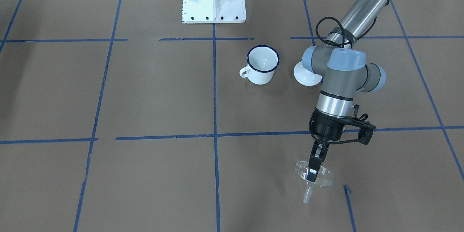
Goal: Remove funnel from cup
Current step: 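Carry the funnel farther from the robot and set it down, opening the left gripper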
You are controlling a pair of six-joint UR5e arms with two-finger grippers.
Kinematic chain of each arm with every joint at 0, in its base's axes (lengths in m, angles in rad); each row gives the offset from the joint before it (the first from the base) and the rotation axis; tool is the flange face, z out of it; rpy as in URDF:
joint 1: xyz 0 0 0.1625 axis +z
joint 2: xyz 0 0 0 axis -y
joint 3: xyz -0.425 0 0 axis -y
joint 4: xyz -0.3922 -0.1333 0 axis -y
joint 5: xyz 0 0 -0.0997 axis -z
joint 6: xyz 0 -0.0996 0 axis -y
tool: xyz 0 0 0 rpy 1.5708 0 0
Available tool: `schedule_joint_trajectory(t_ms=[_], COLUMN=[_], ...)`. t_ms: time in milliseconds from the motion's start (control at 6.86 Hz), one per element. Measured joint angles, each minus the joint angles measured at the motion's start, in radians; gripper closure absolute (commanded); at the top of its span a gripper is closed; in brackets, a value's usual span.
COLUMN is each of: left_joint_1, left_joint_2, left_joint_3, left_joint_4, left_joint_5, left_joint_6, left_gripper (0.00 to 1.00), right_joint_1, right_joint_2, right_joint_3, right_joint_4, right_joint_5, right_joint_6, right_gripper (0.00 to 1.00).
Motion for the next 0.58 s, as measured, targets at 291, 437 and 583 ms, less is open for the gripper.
schedule_joint_trajectory(t_ms=[291, 437, 583], left_joint_1=[0.023, 0.030, 0.033], left_joint_2=[0.001, 0.000, 0.000], left_joint_3=[0.010, 0.012, 0.013], left_joint_4=[-0.018, -0.021, -0.022], left_joint_5=[0.002, -0.001, -0.003], left_joint_6=[-0.002, -0.002, -0.002], left_gripper=[1.00, 0.68, 0.36], right_joint_1=[0.000, 0.000, 0.000], right_joint_2=[0.000, 0.000, 0.000], right_joint_3=[0.000, 0.000, 0.000], right_joint_4=[0.000, 0.000, 0.000], right_joint_5=[0.000, 0.000, 0.000], right_joint_6=[0.000, 0.000, 0.000], right_gripper=[0.00, 0.00, 0.00])
